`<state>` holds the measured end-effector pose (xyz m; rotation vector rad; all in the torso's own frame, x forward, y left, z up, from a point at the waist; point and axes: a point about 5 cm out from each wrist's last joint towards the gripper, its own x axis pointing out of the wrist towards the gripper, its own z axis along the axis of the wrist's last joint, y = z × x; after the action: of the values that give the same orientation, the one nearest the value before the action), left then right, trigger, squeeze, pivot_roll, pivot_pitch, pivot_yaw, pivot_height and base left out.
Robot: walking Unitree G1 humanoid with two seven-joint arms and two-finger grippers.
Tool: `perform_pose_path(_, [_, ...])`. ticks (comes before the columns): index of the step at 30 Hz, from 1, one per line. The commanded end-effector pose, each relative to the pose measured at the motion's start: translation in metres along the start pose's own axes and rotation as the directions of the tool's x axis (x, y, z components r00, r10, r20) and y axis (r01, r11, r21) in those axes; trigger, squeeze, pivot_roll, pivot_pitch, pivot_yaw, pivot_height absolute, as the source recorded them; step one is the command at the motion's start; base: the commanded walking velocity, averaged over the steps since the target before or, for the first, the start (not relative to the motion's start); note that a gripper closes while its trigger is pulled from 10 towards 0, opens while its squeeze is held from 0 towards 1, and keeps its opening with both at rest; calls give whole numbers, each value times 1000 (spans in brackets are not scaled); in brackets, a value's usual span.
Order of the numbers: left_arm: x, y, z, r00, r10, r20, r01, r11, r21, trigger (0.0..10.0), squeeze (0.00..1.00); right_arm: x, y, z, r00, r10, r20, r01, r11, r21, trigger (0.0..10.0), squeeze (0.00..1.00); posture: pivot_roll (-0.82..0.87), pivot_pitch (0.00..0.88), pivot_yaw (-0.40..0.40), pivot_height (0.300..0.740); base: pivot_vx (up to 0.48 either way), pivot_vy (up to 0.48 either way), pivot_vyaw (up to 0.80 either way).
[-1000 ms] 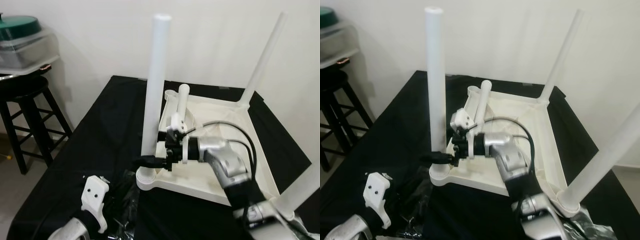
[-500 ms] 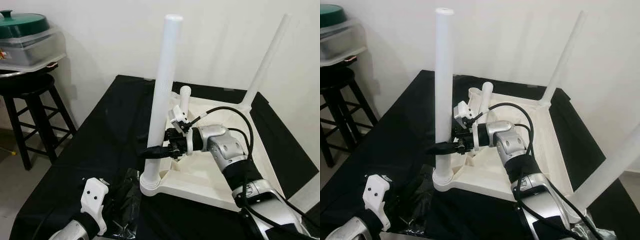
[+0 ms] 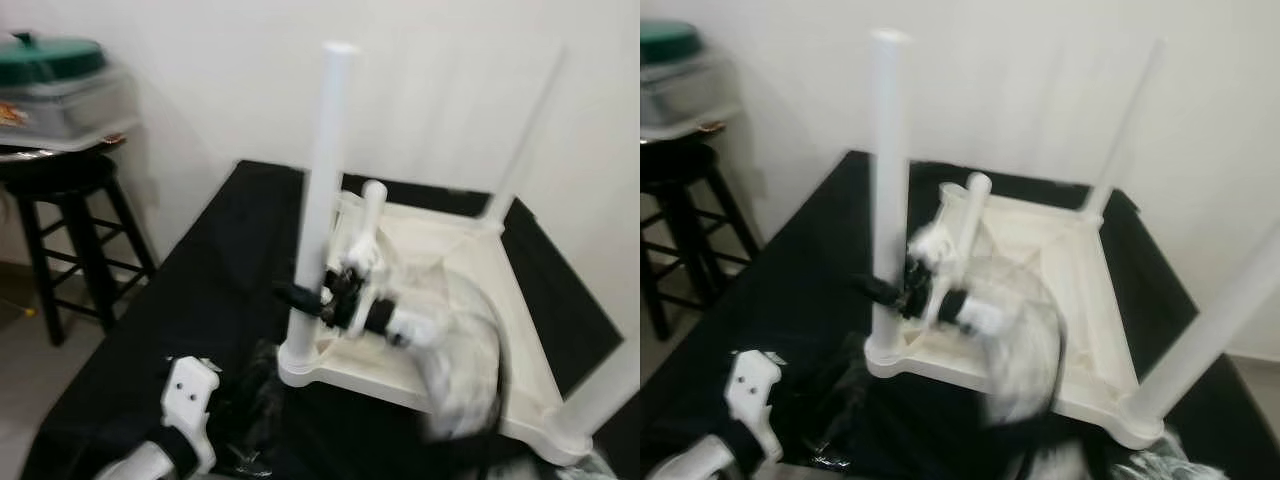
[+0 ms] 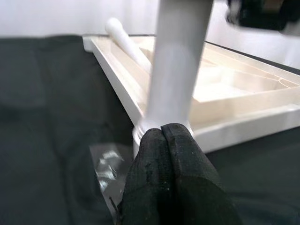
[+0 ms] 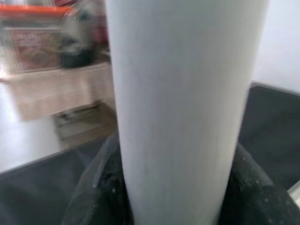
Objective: Building children table
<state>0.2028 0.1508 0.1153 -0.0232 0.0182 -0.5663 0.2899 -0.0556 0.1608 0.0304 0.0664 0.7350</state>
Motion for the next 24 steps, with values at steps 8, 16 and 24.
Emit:
perform_pose_path(8, [-3, 1, 0, 1000, 21, -6, -21, 1000, -14, 10000, 0, -20, -16, -51, 952, -101, -289, 105, 994, -1, 9529, 0, 56, 37, -80, 740, 0, 0, 0])
perform_pose_path(16, [-2, 2, -1, 1000, 8, -11, -8, 1000, -22, 10000, 0, -19, -9, -39, 962, -72, -262, 97, 992, 85, 10000, 1000, 49, 27, -73, 740, 0, 0, 0])
perform_pose_path(24, [0, 1, -3, 1000, 5, -17, -5, 1000, -24, 10000, 0, -16, -18, 7, 908, 411, -81, -415, 909, -37, 10000, 341, 70, 3, -79, 740, 0, 0, 0])
